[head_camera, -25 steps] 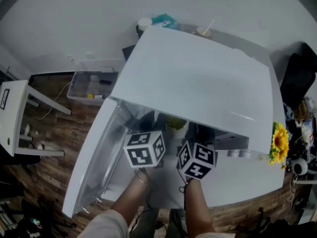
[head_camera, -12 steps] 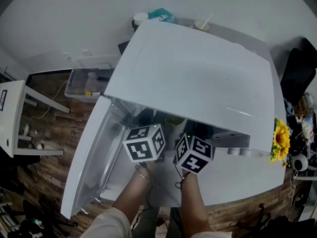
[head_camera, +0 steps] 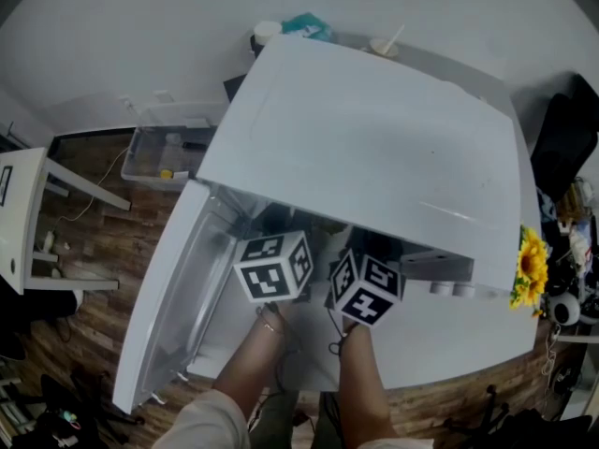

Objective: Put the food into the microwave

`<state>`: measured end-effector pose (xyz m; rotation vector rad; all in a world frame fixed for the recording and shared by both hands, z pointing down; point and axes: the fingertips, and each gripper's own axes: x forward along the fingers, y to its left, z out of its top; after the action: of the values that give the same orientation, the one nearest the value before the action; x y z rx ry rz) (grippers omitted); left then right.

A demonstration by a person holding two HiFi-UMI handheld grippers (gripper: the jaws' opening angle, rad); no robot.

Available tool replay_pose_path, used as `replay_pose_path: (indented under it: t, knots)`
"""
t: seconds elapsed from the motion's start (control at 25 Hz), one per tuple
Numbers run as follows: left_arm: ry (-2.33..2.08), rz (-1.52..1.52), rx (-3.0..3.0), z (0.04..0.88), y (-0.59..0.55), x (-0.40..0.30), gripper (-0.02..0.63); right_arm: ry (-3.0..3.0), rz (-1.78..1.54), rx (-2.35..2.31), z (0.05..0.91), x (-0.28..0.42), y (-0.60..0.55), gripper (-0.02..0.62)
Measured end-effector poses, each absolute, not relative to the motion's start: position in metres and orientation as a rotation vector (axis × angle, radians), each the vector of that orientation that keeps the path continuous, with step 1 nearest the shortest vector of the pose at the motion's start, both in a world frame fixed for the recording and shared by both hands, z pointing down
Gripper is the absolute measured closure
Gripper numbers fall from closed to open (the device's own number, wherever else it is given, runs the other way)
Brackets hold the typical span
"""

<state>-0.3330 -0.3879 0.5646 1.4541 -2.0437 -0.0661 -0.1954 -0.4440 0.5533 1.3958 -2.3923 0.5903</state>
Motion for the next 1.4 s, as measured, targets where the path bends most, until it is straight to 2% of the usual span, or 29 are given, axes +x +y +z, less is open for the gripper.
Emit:
replay_pose_path:
  t: [0.44, 0.52, 0.56, 0.64, 0.8, 1.4]
  knots:
    - [-2.182, 0.000, 1.489, 0.533, -0.349, -0.321, 0.490, -2.449, 0.456, 1.377, 0.526, -0.192, -0.417, 0.512]
    - [-2.203, 0.005, 1.531, 0.520, -0.336, -0.310, 0.491, -2.471, 0.439, 1.350, 0.518, -0.189, -0.406, 0.556]
    - [-2.208, 0.004, 1.548, 0.515, -0.330, -0.304, 0.499, -2.484, 0.438, 1.330, 0.516, -0.188, -0.400, 0.571]
    - [-2.208, 0.003, 1.567, 0.508, -0.317, -0.293, 0.560, -2.505, 0.454, 1.284, 0.512, -0.185, -0.389, 0.572]
    - [-2.183, 0.028, 1.605, 0.496, -0.298, -0.269, 0.595, -2.534, 0.465, 1.195, 0.502, -0.174, -0.365, 0.572]
    - [-2.073, 0.048, 1.683, 0.435, -0.215, -0.162, 0.595, -2.722, 0.397, 1.005, 0.405, -0.091, -0.266, 0.574]
